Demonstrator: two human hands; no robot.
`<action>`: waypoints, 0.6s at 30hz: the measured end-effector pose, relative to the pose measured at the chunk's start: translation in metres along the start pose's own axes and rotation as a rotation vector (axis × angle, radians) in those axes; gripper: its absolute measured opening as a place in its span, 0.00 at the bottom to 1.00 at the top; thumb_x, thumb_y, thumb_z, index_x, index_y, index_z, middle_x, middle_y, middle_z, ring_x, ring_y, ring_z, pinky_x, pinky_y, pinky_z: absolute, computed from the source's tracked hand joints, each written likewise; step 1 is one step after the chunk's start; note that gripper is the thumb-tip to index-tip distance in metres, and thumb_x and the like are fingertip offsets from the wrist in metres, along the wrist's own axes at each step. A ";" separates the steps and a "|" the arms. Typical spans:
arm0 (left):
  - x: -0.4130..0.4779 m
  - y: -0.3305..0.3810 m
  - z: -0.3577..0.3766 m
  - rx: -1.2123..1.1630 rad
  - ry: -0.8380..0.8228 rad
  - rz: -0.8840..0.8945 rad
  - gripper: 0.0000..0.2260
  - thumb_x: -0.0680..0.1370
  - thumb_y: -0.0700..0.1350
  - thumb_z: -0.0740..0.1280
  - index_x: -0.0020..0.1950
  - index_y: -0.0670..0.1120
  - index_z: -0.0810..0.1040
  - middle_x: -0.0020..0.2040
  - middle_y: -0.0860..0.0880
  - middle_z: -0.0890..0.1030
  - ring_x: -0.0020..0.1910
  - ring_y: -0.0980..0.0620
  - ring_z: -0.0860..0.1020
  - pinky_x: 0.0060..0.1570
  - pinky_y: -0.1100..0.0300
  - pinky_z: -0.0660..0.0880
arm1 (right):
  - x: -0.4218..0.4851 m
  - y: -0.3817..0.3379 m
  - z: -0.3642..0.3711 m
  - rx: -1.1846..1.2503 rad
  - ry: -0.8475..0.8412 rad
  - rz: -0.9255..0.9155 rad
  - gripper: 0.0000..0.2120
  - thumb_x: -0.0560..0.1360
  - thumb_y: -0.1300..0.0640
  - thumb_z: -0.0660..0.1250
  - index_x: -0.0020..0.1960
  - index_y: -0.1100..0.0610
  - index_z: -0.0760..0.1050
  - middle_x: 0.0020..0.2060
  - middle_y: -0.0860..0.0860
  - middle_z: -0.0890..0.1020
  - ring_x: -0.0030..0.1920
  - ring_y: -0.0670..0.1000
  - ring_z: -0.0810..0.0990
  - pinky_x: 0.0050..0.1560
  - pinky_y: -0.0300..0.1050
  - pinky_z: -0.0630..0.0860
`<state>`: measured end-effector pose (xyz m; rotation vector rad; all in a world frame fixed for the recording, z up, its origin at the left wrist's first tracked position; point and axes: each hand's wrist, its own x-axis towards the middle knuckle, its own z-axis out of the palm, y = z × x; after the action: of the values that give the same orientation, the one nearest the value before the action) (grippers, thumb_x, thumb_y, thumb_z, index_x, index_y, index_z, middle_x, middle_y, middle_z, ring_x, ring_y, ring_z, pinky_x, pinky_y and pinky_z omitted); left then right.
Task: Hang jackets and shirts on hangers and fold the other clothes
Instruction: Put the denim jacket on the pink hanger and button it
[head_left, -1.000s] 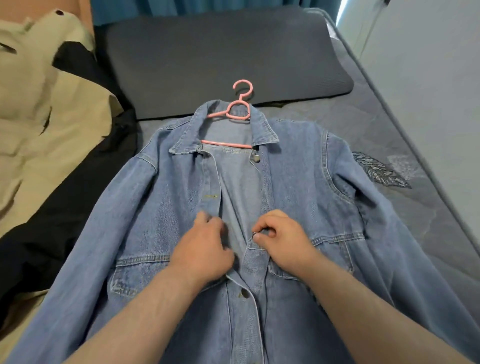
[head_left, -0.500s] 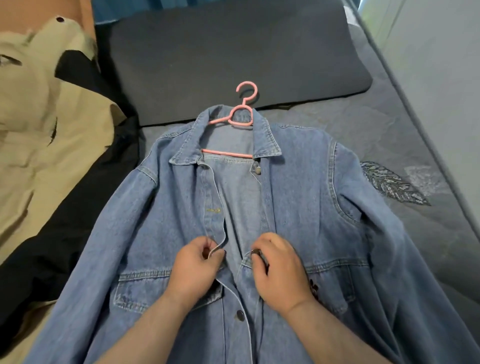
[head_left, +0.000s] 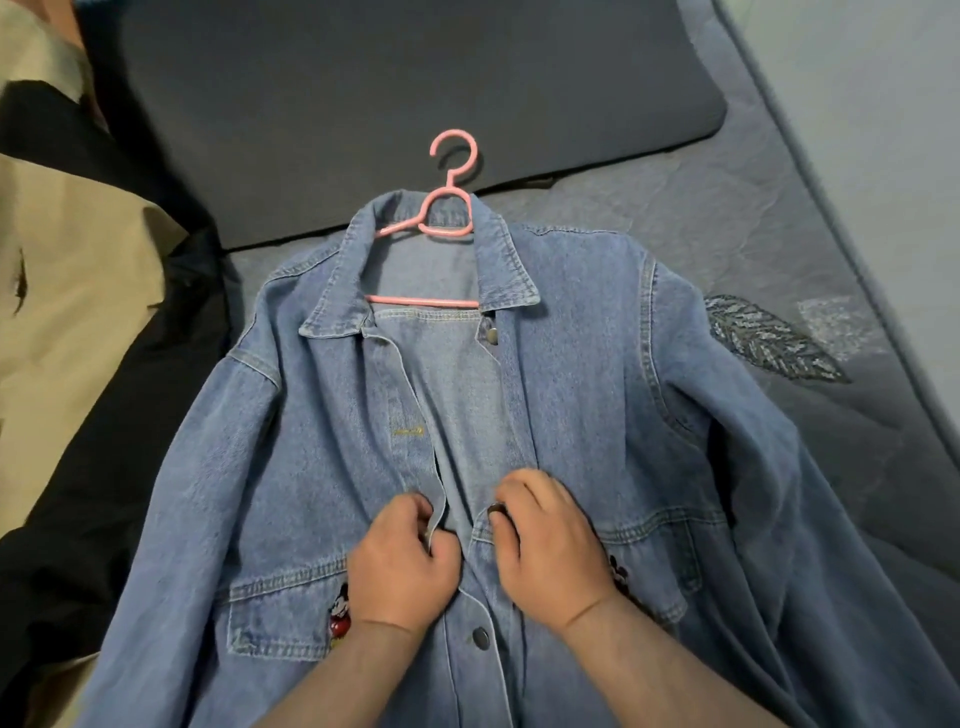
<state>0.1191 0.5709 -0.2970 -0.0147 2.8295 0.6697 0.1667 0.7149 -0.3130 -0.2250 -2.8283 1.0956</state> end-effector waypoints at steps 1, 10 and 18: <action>-0.001 0.000 0.001 0.005 -0.002 0.001 0.13 0.66 0.50 0.60 0.47 0.49 0.76 0.36 0.53 0.76 0.38 0.45 0.78 0.37 0.56 0.70 | 0.000 0.000 0.001 -0.008 -0.003 -0.004 0.05 0.75 0.54 0.60 0.47 0.54 0.73 0.48 0.48 0.74 0.46 0.52 0.75 0.50 0.46 0.74; -0.012 -0.010 -0.015 -0.331 0.037 0.065 0.04 0.68 0.48 0.63 0.36 0.52 0.69 0.30 0.52 0.73 0.30 0.53 0.71 0.36 0.56 0.70 | -0.013 -0.011 -0.002 0.007 0.082 0.000 0.06 0.75 0.53 0.61 0.42 0.53 0.75 0.46 0.49 0.69 0.43 0.51 0.72 0.44 0.46 0.74; -0.009 0.005 -0.034 -0.640 0.011 0.108 0.11 0.70 0.32 0.72 0.39 0.49 0.79 0.31 0.47 0.78 0.28 0.59 0.73 0.33 0.71 0.71 | -0.003 -0.049 0.003 0.337 0.043 0.183 0.05 0.74 0.59 0.66 0.41 0.51 0.73 0.32 0.45 0.75 0.37 0.47 0.75 0.42 0.47 0.74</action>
<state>0.1203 0.5596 -0.2632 0.0251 2.5101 1.5646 0.1641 0.6766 -0.2824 -0.4763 -2.5712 1.5595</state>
